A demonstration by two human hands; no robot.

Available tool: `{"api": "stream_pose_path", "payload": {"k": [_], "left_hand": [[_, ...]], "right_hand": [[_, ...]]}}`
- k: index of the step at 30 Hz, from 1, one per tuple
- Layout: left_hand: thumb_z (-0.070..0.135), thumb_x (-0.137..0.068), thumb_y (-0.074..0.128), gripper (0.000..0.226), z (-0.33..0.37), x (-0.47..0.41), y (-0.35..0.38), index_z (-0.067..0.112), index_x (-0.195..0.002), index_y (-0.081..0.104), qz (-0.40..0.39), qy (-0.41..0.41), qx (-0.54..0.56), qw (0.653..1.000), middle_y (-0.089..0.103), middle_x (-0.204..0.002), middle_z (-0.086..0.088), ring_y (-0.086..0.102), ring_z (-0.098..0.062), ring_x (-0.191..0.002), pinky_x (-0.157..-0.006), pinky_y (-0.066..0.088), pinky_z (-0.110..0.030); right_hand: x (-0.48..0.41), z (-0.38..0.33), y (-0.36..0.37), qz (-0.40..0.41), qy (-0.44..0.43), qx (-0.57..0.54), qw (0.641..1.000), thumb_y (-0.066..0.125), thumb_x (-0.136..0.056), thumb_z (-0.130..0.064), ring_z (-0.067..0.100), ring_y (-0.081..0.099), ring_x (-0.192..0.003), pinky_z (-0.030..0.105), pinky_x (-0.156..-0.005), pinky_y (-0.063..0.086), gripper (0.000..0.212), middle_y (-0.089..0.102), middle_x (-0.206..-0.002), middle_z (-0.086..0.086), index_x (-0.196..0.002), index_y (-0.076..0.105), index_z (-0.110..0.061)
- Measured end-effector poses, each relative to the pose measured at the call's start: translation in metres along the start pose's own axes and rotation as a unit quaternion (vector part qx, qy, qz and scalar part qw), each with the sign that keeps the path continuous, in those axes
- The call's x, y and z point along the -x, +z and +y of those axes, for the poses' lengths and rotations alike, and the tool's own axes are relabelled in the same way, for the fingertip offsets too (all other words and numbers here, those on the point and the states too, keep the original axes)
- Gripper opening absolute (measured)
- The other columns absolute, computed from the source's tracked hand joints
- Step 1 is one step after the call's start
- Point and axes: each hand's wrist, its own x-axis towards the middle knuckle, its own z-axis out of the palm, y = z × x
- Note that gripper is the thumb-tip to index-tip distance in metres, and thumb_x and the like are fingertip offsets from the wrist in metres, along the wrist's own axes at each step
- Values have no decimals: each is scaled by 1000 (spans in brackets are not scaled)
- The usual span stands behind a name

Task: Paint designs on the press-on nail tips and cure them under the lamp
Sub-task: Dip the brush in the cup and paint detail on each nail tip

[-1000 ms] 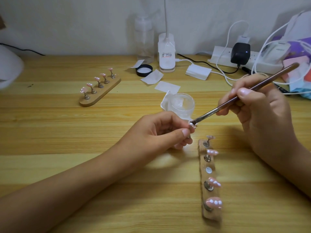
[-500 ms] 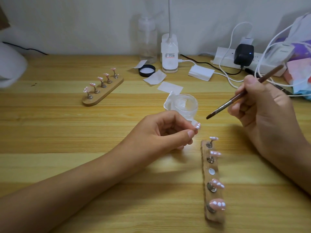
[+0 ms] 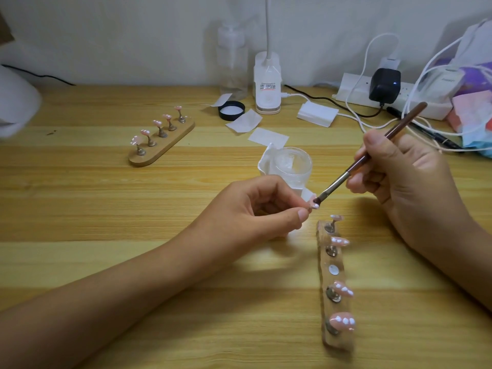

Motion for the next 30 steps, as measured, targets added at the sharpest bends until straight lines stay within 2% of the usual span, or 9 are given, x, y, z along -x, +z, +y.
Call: {"api": "stream_pose_path", "payload": {"k": [9,14,24,30], "left_hand": [[3,-85,69,16,2,0,1,18,-78,68,-4,5,-14,1000,68,-70,11,59,-2,-65,-63,48,-13],[5,-84,71,16,0,0,1,18,-76,68,3,2,-13,1000,67,-69,10,58,-3,-64,-62,48,-14],[17,-77,71,10,0,-1,1,26,-70,71,9,-9,-13,1000,66,-68,10,57,-1,-61,-60,46,-13],[13,-79,72,14,-1,0,0,23,-71,68,2,-1,-24,1000,65,-65,12,57,1,-59,-59,45,-12]], "right_hand": [[0,3,-2,17,-15,31,999,67,-80,-45,14,67,-57,19,-56,52,32,71,-63,5,-84,60,-15],[-1,0,-2,39,-22,-1,999,66,-79,-43,8,62,-51,18,-54,50,33,66,-56,1,-83,55,-13],[2,-1,0,5,-11,0,1000,65,-81,-40,8,62,-49,16,-50,49,28,64,-54,0,-79,58,-14],[3,-1,1,6,-20,11,1000,67,-76,-45,9,64,-51,17,-51,49,34,66,-55,1,-82,58,-13]]}}
